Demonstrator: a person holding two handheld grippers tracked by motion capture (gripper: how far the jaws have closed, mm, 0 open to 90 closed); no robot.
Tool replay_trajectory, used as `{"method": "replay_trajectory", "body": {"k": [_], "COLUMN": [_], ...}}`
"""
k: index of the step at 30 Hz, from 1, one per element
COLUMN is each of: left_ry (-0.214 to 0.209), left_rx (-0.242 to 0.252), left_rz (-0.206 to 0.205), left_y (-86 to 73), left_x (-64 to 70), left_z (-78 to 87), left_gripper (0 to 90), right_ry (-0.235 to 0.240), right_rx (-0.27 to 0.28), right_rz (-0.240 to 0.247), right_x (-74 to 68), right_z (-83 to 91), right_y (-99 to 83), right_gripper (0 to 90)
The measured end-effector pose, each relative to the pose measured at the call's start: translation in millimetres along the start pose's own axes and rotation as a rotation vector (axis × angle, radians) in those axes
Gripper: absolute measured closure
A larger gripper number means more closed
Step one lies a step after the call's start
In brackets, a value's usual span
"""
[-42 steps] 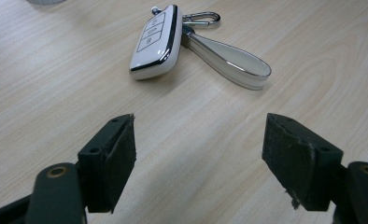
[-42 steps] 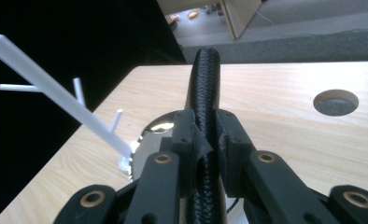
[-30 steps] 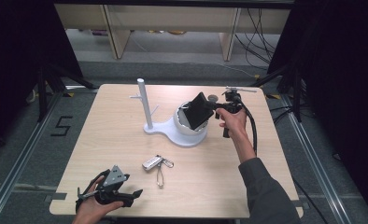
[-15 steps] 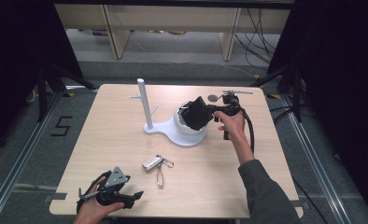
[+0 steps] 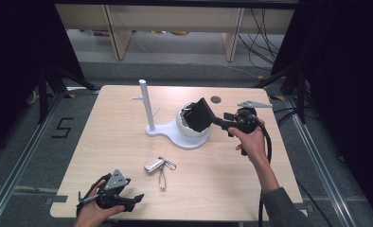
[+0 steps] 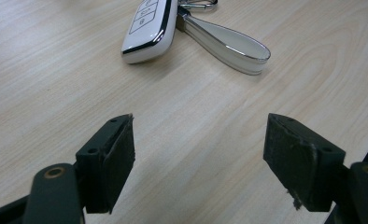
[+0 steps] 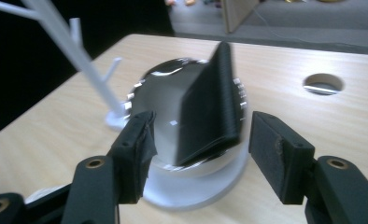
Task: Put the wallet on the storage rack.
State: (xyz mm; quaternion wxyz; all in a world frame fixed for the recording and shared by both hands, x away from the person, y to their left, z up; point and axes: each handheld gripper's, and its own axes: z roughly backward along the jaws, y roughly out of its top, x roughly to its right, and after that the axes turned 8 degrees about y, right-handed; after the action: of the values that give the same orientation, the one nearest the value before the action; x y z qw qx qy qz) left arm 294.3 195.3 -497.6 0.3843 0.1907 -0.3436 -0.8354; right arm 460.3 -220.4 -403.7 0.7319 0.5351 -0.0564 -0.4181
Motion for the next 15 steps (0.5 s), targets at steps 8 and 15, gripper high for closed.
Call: {"method": "replay_trajectory", "body": {"k": [8,15], "left_ry": [0.000,-0.005], "left_rx": [0.015,0.029], "left_rz": [0.025,0.042], "left_y": [0.9,2.2], "left_x": [0.4,0.8], "left_z": [0.1,0.7], "left_gripper": [24.2,23.9], "right_ry": [0.024,-0.003], "right_rx": [-0.074,-0.082], "right_rz": [0.024,0.065], "right_x": [-14.9,-29.3], "right_z": [3.5,7.8], "right_y": [-27.4,-57.0], "right_gripper": [35.1,34.5]}}
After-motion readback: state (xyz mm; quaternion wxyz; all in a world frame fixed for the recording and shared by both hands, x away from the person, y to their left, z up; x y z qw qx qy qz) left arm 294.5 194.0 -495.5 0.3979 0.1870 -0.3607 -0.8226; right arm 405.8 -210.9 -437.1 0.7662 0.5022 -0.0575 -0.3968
